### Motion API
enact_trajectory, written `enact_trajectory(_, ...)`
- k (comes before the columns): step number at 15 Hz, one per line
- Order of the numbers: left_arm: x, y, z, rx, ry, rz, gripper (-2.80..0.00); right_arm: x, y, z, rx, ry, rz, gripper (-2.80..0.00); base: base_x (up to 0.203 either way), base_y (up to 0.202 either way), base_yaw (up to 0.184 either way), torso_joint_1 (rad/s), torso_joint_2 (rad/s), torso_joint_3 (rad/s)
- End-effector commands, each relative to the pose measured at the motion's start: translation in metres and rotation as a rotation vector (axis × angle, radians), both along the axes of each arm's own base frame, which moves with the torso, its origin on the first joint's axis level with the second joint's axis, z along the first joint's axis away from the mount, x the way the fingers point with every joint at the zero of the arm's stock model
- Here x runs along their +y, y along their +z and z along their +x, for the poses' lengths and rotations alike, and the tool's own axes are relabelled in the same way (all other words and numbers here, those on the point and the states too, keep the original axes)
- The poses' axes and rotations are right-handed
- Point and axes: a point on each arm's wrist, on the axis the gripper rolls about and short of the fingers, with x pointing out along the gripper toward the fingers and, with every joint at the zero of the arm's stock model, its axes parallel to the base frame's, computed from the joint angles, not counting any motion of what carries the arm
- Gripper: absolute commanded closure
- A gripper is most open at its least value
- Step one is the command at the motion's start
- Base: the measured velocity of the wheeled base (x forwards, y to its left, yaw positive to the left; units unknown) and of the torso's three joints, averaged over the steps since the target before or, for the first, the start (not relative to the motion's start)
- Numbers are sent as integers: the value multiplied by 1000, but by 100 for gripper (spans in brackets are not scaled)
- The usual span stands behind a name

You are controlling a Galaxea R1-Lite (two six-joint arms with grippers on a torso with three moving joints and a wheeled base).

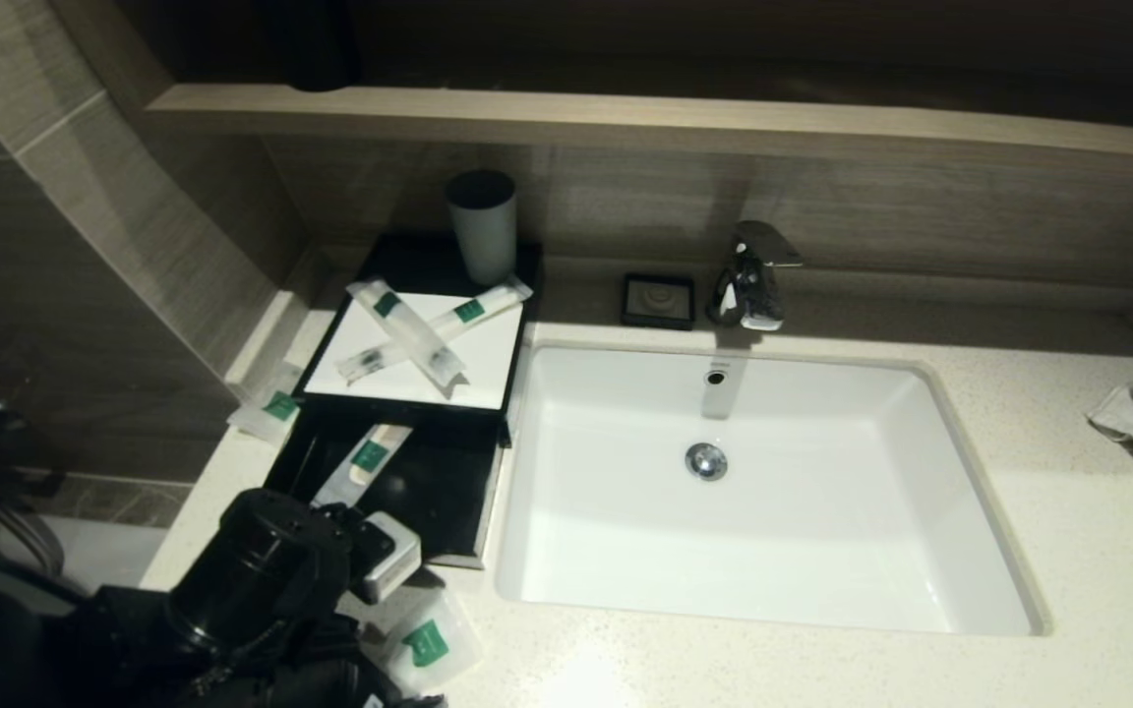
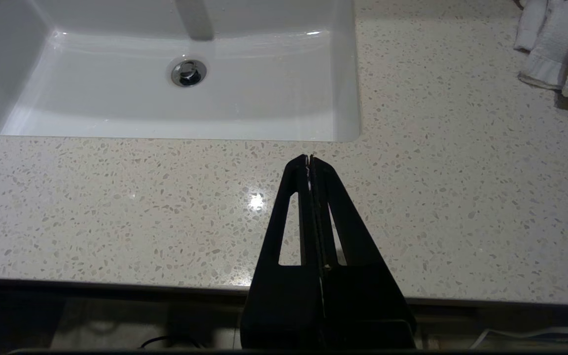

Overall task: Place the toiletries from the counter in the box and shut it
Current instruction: Pick up the bathroom toiletry

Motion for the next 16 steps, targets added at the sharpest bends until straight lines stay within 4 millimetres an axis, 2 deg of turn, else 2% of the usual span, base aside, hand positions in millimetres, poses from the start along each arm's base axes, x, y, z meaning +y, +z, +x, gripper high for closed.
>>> enact_trajectory(1, 0, -1, 0, -1, -6, 6, -280, 0, 0, 0, 0, 1, 0, 0, 0, 0, 0, 0, 0, 0)
enact_trajectory(11, 0, 0, 0, -5, -13, 10, -280, 0, 0, 0, -1, 1, 0, 0, 0, 0, 0, 0, 0, 0)
enact_trajectory(12, 0, 0, 0, -6, -14, 11, 0, 0, 0, 0, 0, 1, 0, 0, 0, 0, 0, 0, 0, 0)
enact_trajectory(16, 0, 0, 0, -6, -14, 11, 0, 0, 0, 0, 0, 1, 0, 0, 0, 0, 0, 0, 0, 0)
